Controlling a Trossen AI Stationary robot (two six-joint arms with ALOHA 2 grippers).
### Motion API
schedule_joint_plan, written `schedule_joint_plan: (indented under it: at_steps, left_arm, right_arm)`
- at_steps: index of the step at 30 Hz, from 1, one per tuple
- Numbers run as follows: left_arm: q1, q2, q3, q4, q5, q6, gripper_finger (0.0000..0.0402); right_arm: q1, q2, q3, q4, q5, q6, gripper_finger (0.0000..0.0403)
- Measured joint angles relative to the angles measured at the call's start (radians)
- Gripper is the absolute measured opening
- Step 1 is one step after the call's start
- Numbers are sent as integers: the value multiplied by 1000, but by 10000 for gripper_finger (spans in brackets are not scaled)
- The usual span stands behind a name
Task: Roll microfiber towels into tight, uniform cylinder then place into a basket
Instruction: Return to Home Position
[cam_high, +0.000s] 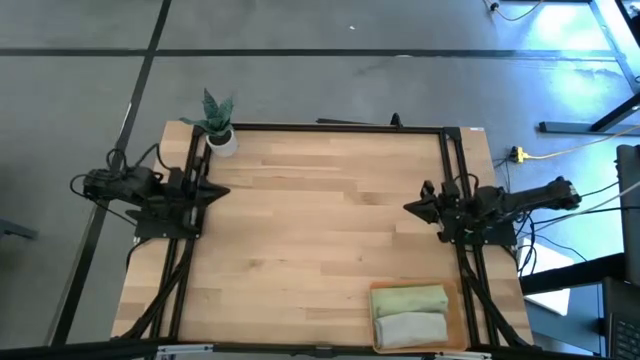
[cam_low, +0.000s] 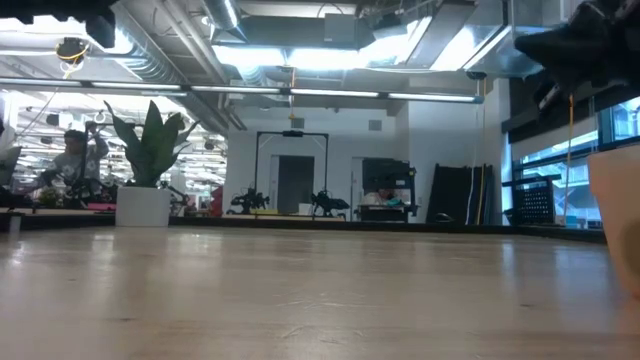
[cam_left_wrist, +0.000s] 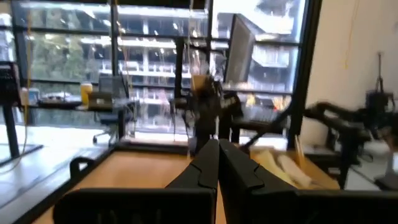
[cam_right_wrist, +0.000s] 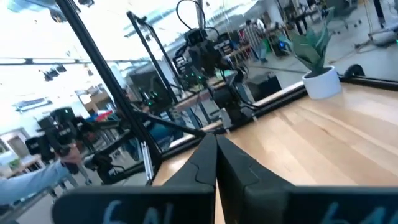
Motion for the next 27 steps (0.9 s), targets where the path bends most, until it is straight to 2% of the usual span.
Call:
schedule_joint_plan:
  at_steps: [2,6,15,19,23,27]
  left_arm:
    - [0,-1,-29,37,-2,1,0]
    - [0,0,-89,67,-2,19,0]
    - [0,0,-250,175,-2,53,1]
    - [0,0,-338,299,-6,55,1]
    - [1,2,-348,269,-10,39,1]
    - [1,2,-348,251,-10,28,3]
  right_arm:
    - [0,-9,-49,61,0,-2,5]
    - [-2,-13,-55,10,13,-22,5]
    - [-4,-13,-55,12,10,-194,5]
    - [-4,-13,-55,12,10,-235,5]
    - [-4,-13,-55,12,32,-240,5]
    - [-4,-13,-55,8,116,-241,5]
